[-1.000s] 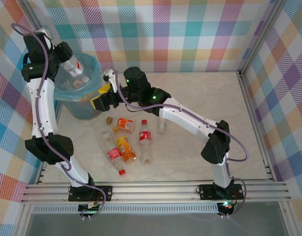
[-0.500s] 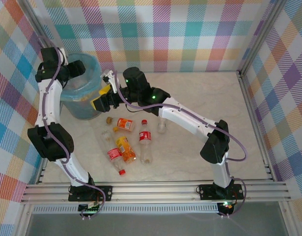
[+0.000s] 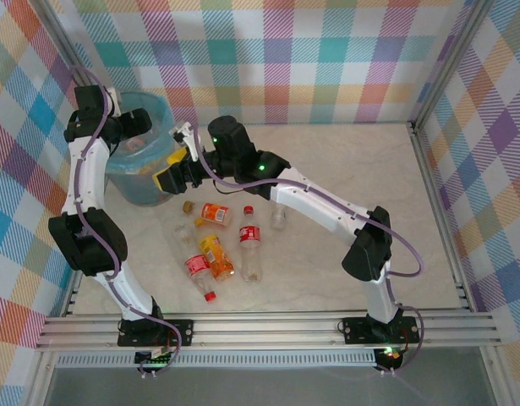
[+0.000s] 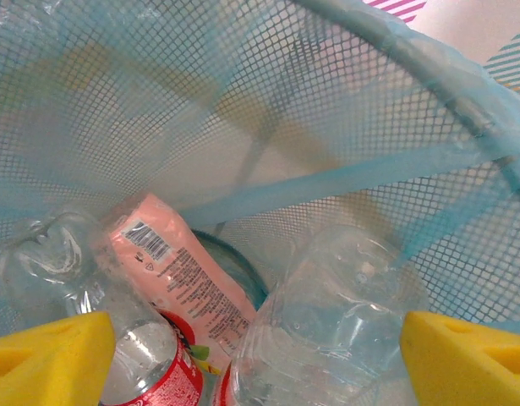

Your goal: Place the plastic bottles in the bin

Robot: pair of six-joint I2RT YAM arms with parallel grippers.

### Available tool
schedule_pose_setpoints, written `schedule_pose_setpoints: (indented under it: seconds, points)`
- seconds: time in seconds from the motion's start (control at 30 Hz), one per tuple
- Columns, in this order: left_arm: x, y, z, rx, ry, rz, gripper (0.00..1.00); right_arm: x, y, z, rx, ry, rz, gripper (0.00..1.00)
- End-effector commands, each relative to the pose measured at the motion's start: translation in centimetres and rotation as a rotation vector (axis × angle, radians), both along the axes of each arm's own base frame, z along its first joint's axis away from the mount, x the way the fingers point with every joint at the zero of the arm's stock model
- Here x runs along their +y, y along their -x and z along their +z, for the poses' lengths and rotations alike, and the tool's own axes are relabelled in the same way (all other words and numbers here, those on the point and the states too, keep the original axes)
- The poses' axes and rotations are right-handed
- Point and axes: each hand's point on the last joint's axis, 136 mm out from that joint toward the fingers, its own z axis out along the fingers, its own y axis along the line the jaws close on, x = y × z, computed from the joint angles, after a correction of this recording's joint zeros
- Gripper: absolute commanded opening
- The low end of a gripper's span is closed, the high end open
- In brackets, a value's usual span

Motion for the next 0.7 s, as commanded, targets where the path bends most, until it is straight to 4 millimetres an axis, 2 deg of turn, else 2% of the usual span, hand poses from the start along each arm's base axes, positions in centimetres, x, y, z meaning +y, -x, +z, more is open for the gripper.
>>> schedule_pose_setpoints:
  seconds: [0.0, 0.2, 0.4, 0.53, 0.67]
  points:
    - [0.2, -0.1, 1.9, -0.054, -0.01, -0.009, 0.87, 0.4, 0.5, 0.3, 0.002, 0.002, 0.015, 0.79]
    - [0.2, 0.3, 4.3, -0.1, -0.023, -0.002, 0.87, 0.2, 0.5, 0.3, 0.004, 0.016, 0.003, 0.79]
    - [0.0, 1.9, 9.0, -0.193, -0.044, 0.013, 0.88, -0.6, 0.3, 0.7, 0.014, 0.038, -0.033, 0.79]
    - [-0.1, 4.1, 12.6, -0.263, -0.063, 0.039, 0.88, -1.9, 0.7, 0.9, 0.031, 0.066, -0.069, 0.78]
    - [-0.8, 7.2, 15.6, -0.331, -0.065, 0.05, 0.88, -4.0, 0.9, 0.2, 0.05, 0.105, -0.128, 0.78]
